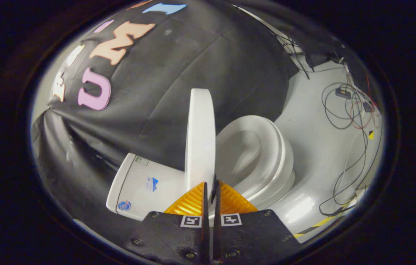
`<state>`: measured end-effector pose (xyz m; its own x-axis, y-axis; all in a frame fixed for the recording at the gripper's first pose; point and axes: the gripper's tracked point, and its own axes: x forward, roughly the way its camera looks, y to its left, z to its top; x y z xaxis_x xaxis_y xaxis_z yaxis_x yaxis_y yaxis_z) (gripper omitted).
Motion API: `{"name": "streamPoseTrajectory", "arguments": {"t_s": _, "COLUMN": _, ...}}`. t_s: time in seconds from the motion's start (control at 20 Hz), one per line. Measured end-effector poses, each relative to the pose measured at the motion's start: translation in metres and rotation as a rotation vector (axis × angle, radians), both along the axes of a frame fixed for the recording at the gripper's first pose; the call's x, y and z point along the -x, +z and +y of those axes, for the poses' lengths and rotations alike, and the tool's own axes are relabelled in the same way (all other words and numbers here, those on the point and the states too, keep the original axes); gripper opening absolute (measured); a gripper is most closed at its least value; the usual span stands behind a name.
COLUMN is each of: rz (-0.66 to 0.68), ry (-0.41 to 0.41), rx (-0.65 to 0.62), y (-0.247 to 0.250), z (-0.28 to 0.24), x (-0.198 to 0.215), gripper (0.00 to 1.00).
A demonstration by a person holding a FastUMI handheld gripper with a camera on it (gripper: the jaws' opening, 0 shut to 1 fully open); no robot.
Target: Open the toilet lid.
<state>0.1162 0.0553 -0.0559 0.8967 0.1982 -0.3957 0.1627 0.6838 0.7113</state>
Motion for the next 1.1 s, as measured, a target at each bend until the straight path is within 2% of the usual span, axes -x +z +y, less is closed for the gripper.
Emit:
{"name": "streamPoseTrajectory", "arguments": {"t_s": 0.35, "rz": -0.026, "ry": 0.013, "rx": 0.084, "y": 0.016, "z": 0.015, "x": 0.001, "gripper": 0.05}}
{"name": "streamPoseTrajectory", "arguments": {"t_s": 0.55, "rz": -0.057, "ry": 0.021, "rx": 0.177, "y": 0.029, "z": 0.028, "x": 0.002, "gripper": 0.05}}
{"name": "streamPoseTrajectory", "arguments": {"t_s": 1.1, "rz": -0.097, "ry": 0.005, "rx": 0.344, "y": 0.053, "z": 0.054, "x": 0.001, "gripper": 0.05}}
